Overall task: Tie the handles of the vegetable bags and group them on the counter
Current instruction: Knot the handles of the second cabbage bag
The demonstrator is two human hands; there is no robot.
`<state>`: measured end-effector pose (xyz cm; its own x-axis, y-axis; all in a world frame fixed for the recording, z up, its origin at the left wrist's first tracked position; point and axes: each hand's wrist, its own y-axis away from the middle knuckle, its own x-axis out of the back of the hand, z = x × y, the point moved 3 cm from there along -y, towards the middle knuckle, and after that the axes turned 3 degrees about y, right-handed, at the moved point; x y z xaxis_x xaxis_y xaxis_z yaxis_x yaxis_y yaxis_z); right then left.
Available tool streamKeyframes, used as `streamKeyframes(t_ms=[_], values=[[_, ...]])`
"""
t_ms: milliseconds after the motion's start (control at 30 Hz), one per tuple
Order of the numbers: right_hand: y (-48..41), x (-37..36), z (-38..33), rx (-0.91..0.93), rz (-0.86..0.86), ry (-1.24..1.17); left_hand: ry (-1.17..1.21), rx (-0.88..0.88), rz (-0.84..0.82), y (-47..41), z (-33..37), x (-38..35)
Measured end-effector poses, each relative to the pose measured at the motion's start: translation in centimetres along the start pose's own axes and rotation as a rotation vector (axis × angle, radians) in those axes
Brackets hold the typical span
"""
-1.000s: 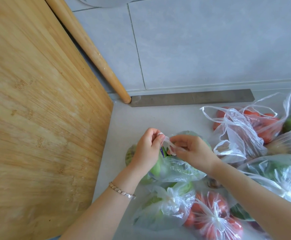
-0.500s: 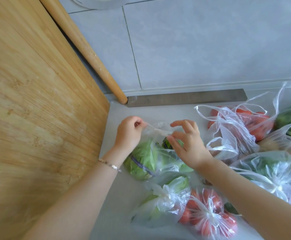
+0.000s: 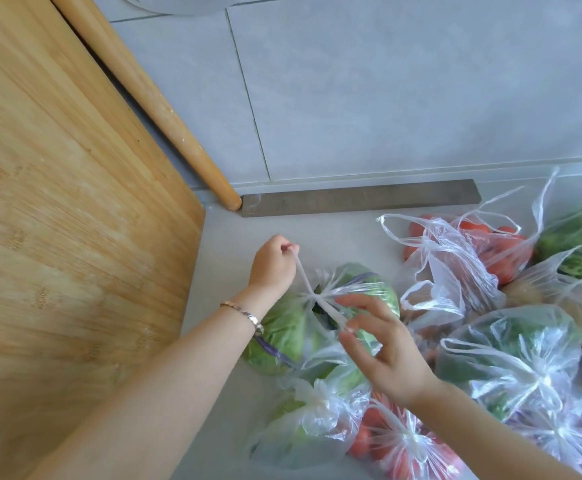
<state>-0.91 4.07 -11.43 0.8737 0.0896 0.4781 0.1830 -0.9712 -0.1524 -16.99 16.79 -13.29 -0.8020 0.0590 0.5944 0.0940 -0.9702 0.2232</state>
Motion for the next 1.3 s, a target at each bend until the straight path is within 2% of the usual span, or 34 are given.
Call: streamKeyframes(t_ms=[100, 133, 200, 300, 400, 500, 567, 633, 733, 867, 1000, 1200, 1300], values=[[-1.6, -0.6, -1.4, -0.078, -0.057, -0.293, 0.701, 0.235, -0.14, 1.7, 0.9, -0.2], [-2.3, -0.9, -1.7, -0.127, -0.072, -0.372, 0.841, 0.313, -0.186, 2.2, 0.8, -0.2], [-3.6, -1.5, -1.6, -0.213, -0.065, -0.508, 0.953, 0.373, -0.237, 3.0, 0.6, 0.2], [-5.8, -1.6, -0.8, -0.318, 0.081, -0.544, 1.088, 0.322, -0.201, 2.7, 0.5, 0.5], [-6.7, -2.1, -0.1, -0.406, 0.133, -0.515, 0.995, 0.268, -0.233, 2.0, 0.5, 0.2], [-5.5, -2.5, 0.2, -0.215, 0.054, -0.111, 0.744, 0.258, -0.3, 1.1, -0.4, -0.2], [-4.2, -2.7, 0.5, -0.079, 0.068, 0.04, 0.589, 0.256, -0.326, 0.6, -0.7, -0.7], [-3.6, -2.4, 0.8, -0.201, 0.095, -0.032, 0.451, 0.206, -0.327, 0.5, -0.7, -1.2], [-4.4, -1.7, 1.1, -0.442, 0.189, -0.337, 0.274, 0.052, -0.354, 1.5, 0.1, -0.8], [-6.3, -1.0, 0.4, -0.472, 0.279, -0.575, 0.198, -0.075, -0.537, 3.8, 1.3, 1.1], [-7.7, -0.8, 0.6, -0.523, 0.344, -0.568, 0.101, -0.119, -0.527, 4.5, 1.6, 1.6], [-7.7, -0.6, 0.6, -0.544, 0.34, -0.572, 0.036, -0.072, -0.448, 4.7, 1.7, 0.3], [-6.9, -0.3, 1.1, -0.57, 0.387, -0.483, 0.162, 0.009, -0.331, 4.9, 1.3, 0.3]])
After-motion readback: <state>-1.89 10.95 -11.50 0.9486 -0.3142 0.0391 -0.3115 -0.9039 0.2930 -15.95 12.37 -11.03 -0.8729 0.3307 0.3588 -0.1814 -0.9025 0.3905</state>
